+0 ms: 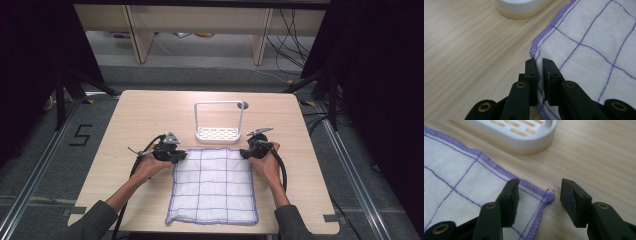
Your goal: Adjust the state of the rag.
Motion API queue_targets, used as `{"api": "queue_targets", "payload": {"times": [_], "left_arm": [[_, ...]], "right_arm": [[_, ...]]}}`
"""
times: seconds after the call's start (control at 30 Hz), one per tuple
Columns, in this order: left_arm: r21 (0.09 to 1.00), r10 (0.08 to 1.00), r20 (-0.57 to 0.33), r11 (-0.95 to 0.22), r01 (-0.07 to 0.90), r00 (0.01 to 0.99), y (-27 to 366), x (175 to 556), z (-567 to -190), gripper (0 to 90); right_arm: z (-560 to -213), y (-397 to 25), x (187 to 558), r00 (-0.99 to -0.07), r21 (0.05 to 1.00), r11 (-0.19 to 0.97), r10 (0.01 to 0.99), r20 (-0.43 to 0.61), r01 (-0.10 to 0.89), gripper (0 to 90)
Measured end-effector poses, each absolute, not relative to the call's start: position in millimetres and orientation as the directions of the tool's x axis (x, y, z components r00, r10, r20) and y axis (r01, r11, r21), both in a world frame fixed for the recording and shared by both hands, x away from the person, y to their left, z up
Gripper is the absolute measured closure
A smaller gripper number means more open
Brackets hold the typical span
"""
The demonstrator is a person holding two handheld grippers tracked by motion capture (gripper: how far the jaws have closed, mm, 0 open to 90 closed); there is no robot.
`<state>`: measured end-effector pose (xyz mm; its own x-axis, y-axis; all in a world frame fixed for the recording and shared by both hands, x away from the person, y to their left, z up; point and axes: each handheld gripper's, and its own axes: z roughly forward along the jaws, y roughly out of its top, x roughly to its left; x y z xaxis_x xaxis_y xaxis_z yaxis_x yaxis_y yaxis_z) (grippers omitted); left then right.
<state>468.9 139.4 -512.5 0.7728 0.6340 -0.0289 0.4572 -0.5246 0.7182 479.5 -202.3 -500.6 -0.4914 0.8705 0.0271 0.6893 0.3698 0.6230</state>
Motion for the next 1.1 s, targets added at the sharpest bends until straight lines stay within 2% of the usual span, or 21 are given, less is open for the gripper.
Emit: {"api": "queue_targets", "payload": {"times": [0.03, 0.07, 0.1, 0.2, 0.27, 0.37, 0.43, 0.67, 1.0, 1.1], "left_arm": [[0.718, 0.634, -0.029, -0.525, 0.457, 0.773, 139, 469, -513, 81.9], [0.718, 0.633, -0.026, -0.527, 0.455, 0.774, 139, 469, -513, 81.9], [0.718, 0.633, -0.025, -0.526, 0.455, 0.774, 139, 469, -513, 81.9], [0.718, 0.631, -0.025, -0.528, 0.453, 0.775, 140, 469, -513, 82.0], [0.719, 0.632, -0.022, -0.529, 0.451, 0.775, 140, 469, -512, 82.2], [0.722, 0.632, -0.024, -0.525, 0.451, 0.774, 140, 469, -513, 82.5], [0.723, 0.632, -0.018, -0.527, 0.446, 0.775, 141, 469, -513, 83.0], [0.734, 0.637, -0.007, -0.52, 0.436, 0.771, 142, 469, -510, 84.0], [0.757, 0.643, -0.012, -0.495, 0.427, 0.766, 146, 469, -500, 84.2], [0.766, 0.643, -0.006, -0.49, 0.417, 0.766, 145, 468, -496, 84.2]], "right_arm": [[-501, -202, 479, -0.491, 0.623, 0.37, 0.87, 0.027, 0.689, 54.5], [-499, -201, 478, -0.491, 0.611, 0.368, 0.87, 0.039, 0.701, 58.7], [-499, -199, 477, -0.507, 0.615, 0.374, 0.861, 0.048, 0.694, 67.8], [-499, -198, 476, -0.557, 0.618, 0.414, 0.829, 0.048, 0.669, 81.8], [-499, -197, 475, -0.578, 0.613, 0.439, 0.815, 0.036, 0.657, 84.9], [-500, -194, 474, -0.565, 0.628, 0.42, 0.824, 0.039, 0.656, 85.9], [-498, -197, 474, -0.584, 0.616, 0.453, 0.812, 0.014, 0.644, 86.1], [-490, -202, 473, -0.564, 0.639, 0.411, 0.825, 0.044, 0.651, 86.3], [-478, -206, 473, -0.587, 0.693, 0.415, 0.81, 0.014, 0.59, 86.7], [-473, -207, 470, -0.567, 0.695, 0.381, 0.822, 0.048, 0.61, 86.7]]}}
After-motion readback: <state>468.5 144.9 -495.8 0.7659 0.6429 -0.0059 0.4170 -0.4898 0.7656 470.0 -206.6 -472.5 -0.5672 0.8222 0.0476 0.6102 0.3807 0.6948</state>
